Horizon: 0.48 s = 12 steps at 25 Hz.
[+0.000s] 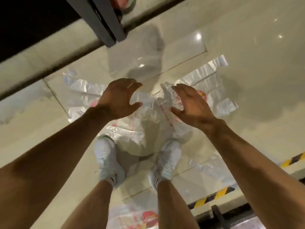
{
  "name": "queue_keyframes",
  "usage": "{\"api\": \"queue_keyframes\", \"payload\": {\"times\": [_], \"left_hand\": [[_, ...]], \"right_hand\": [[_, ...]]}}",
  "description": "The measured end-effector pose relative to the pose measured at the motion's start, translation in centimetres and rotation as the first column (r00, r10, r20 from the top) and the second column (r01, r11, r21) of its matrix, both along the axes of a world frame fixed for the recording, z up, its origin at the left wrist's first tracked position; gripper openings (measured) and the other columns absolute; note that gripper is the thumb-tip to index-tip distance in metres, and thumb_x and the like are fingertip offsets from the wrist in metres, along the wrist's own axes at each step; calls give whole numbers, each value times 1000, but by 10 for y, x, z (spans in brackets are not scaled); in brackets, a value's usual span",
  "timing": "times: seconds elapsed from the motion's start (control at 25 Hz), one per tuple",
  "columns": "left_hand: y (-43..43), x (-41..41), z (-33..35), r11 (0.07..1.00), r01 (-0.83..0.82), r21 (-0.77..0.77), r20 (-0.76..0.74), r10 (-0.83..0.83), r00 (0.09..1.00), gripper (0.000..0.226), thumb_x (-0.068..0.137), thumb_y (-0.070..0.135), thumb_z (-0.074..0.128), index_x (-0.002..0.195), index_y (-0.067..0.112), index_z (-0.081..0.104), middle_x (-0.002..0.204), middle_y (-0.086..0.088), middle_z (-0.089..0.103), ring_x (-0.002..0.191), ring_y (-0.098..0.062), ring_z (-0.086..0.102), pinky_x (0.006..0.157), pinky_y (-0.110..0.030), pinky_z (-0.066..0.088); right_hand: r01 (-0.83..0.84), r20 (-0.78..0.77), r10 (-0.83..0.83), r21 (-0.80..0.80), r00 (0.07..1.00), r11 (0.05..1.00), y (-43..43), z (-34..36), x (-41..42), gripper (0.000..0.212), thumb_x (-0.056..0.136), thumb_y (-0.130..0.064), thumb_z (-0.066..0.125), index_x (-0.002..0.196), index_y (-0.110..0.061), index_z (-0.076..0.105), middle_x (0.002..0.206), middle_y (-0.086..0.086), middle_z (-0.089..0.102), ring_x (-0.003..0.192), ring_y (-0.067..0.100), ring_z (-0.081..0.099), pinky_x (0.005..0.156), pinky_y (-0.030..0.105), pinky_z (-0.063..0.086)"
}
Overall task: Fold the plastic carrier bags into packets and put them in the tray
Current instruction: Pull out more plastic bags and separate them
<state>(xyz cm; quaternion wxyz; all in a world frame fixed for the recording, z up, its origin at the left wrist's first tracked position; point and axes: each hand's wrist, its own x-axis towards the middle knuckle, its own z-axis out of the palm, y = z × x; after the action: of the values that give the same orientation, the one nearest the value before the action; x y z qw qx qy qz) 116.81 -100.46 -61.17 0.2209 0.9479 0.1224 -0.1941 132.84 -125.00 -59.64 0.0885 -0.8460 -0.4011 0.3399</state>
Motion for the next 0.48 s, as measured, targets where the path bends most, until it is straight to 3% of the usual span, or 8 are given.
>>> {"api": "queue_keyframes", "payload": {"times": [0.16,0.24,0.36,0.48], "left_hand": [[3,-3,-98,1000,-14,-21,-31,13,999,79,80,63,54,147,21,49,148,-10,53,138,-33,47,114,-49,39],[3,-6,-142,999,-13,-36,-47,11,999,79,79,60,64,146,21,49,148,-10,52,139,-33,45,115,-50,38],[5,-18,-187,1000,-19,-17,-66,18,998,89,70,42,85,146,17,47,148,-11,46,140,-34,38,116,-49,35],[9,-28,-214,999,18,27,-63,-17,998,100,61,30,90,148,14,42,144,-14,42,134,-37,38,111,-51,36]], "right_hand": [[-30,-19,30,6,999,1000,13,-95,4,73,95,-55,60,154,-20,36,157,7,41,145,27,36,114,42,37],[-75,-9,75,-12,997,997,17,-141,12,74,93,-60,59,152,-20,38,155,8,44,141,29,40,114,44,40],[-159,6,160,-79,987,984,21,-188,23,82,87,-55,66,154,-19,35,158,10,38,144,32,34,119,47,30],[-248,87,260,-126,962,960,23,-213,30,90,77,-47,77,152,-21,34,156,12,32,144,35,28,119,51,20]]}}
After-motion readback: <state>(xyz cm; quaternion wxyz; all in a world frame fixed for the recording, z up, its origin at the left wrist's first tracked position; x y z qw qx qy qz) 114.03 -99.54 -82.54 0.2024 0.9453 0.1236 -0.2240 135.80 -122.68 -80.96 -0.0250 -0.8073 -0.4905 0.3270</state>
